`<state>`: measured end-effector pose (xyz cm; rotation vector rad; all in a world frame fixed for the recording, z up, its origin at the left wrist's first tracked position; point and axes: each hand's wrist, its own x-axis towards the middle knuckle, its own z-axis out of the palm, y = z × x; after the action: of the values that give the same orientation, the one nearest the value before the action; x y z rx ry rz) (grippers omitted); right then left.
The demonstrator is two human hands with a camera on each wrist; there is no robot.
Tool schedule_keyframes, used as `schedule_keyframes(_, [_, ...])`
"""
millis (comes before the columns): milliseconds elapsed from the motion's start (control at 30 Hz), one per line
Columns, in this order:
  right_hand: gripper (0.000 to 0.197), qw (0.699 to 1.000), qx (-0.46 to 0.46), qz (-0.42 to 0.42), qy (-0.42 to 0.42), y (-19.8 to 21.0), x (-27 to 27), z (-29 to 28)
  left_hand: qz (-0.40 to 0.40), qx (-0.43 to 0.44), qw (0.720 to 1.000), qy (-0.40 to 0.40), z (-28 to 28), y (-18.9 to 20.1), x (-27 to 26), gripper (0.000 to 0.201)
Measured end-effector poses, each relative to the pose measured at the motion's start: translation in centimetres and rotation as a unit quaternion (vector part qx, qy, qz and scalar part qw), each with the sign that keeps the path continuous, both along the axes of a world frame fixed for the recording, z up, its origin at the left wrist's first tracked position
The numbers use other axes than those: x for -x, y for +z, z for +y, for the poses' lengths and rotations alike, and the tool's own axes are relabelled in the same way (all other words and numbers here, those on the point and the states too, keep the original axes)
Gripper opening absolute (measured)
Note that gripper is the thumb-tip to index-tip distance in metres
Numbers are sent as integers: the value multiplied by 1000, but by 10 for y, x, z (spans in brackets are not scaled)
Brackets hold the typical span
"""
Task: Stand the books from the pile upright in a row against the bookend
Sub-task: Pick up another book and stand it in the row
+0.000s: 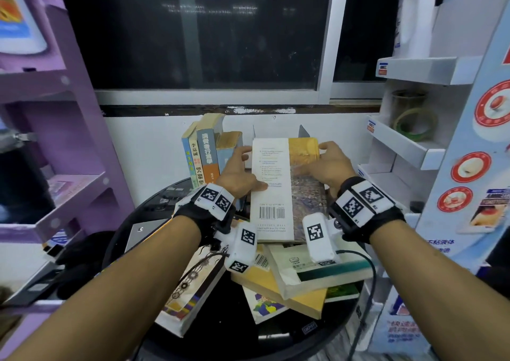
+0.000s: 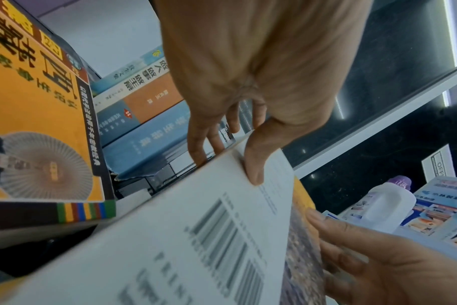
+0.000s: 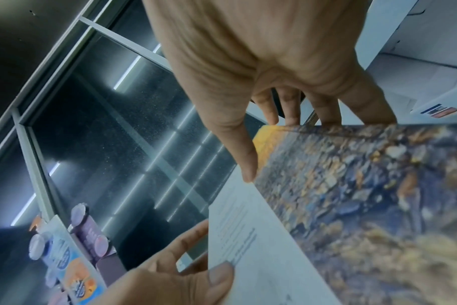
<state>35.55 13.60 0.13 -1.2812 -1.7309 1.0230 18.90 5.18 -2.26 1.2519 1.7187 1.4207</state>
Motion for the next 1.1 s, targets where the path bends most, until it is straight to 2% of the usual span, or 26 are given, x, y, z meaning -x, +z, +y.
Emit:
schedule_keyframes(167, [81,996,-59,62,-32,2,11,-7,-51,-67,996,-8,-9,5,4,94])
schedule_keyframes(300, [74,989,-69,123,-33,3,11,-14,-45,-94,994,-27,-14,8,8,104])
schedule_keyframes(433, [63,984,-57,166,24,9,5,-20,-31,-94,994,-45,-18,12,11,104])
schedule_keyframes(600, [44,985,-61,88,134,31,-10,-25,2,-83,994,-71,-23,15,18,102])
schedule_keyframes(733, [46,980,-62,30,185,47,-16,-32,24,-75,994,-71,-23,16,22,100])
schedule_keyframes(900, [51,982,-92,-1,166,50,-8,-38,48,-63,995,-58,-22,19,25,94])
schedule_keyframes(1100, [51,982,-156,-11,106,45,4,-47,80,-44,995,-37,-23,24,27,76])
